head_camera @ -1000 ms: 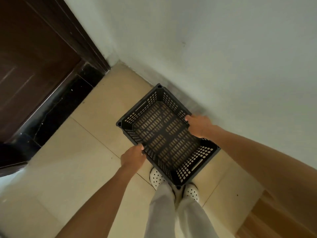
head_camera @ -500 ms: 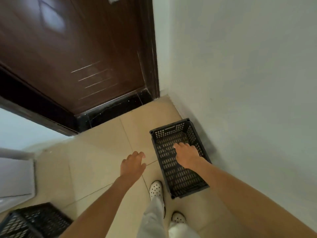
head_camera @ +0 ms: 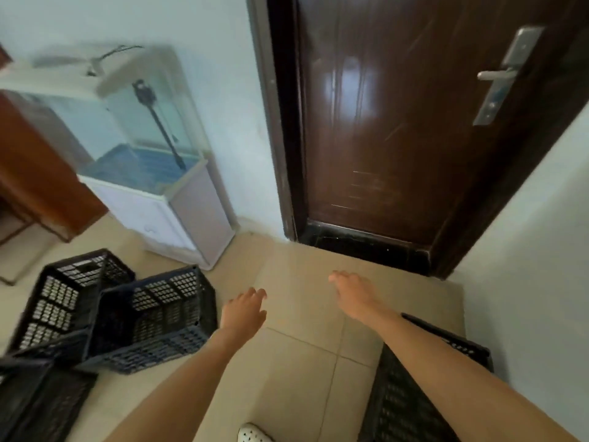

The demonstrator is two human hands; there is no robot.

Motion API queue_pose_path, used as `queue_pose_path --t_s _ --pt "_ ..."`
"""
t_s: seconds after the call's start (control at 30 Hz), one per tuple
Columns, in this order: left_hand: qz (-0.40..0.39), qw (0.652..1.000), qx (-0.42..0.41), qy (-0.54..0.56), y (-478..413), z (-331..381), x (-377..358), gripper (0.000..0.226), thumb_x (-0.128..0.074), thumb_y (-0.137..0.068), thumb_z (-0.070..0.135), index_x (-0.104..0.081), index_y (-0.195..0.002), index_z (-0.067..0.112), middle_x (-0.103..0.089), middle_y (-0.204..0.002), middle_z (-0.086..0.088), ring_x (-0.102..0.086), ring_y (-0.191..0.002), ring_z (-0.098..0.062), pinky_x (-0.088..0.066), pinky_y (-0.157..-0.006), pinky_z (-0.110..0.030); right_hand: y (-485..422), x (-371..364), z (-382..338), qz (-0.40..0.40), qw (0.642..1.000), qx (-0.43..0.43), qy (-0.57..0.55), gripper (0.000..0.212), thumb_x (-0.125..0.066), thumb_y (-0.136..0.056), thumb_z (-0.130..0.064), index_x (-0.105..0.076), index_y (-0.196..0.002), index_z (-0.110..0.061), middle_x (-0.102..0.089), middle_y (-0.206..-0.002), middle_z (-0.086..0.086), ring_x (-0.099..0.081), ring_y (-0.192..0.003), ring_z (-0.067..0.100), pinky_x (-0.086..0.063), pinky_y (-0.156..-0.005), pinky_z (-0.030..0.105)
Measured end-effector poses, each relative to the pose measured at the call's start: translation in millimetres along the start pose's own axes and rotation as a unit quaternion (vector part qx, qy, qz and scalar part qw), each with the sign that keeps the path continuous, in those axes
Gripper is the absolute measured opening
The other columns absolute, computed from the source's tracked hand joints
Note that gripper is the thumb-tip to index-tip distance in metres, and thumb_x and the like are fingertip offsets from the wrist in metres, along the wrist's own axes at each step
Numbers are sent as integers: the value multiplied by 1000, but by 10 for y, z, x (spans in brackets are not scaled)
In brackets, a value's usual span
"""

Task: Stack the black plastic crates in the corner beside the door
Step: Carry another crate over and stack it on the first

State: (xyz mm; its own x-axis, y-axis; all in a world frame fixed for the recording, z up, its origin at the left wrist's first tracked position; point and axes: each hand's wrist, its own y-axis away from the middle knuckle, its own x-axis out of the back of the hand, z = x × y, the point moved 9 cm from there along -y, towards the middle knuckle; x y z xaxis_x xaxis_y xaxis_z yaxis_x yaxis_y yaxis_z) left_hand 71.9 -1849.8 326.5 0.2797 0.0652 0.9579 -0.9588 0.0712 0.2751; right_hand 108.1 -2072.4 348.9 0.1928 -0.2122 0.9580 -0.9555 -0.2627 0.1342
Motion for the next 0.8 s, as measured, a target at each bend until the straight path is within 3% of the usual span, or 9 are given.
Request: queue_pose_path --t_s 0.2,0.4,0.6,0.8 --pt "6 984 174 20 909 -1714 141 39 -55 -92 32 -49 -129 24 -53 -125 -2 -54 -118 -27 -47 -93 -44 -466 -45 -1826 -42 987 143 58 31 -46 -94 -14 -54 -123 -17 -61 -123 7 -58 -113 29 -46 -90 38" --pt "28 955 291 49 2014 -3233 90 35 -53 -93 29 -49 -127 22 -53 -125 -3 -54 -118 -27 -45 -94 -44 -534 -442 -3819 -75 961 263 43 30 -41 -95 -17 -56 -120 -21 -64 -118 5 -61 -105 26 -47 -83 34" --pt "37 912 401 73 3254 -4761 -44 34 -49 -95 25 -49 -129 21 -53 -126 -3 -54 -118 -27 -44 -96 -42 -320 -966 -5975 -102 911 397 45 28 -39 -97 -19 -56 -119 -22 -63 -118 1 -61 -103 22 -51 -81 38" --pt "44 870 480 106 4327 -5964 -294 39 -50 -96 25 -47 -135 22 -53 -132 -2 -54 -122 -25 -43 -100 -42 225 -1568 -7850 -131 853 500 70 30 -37 -97 -16 -53 -122 -21 -60 -123 3 -56 -109 26 -43 -88 41"
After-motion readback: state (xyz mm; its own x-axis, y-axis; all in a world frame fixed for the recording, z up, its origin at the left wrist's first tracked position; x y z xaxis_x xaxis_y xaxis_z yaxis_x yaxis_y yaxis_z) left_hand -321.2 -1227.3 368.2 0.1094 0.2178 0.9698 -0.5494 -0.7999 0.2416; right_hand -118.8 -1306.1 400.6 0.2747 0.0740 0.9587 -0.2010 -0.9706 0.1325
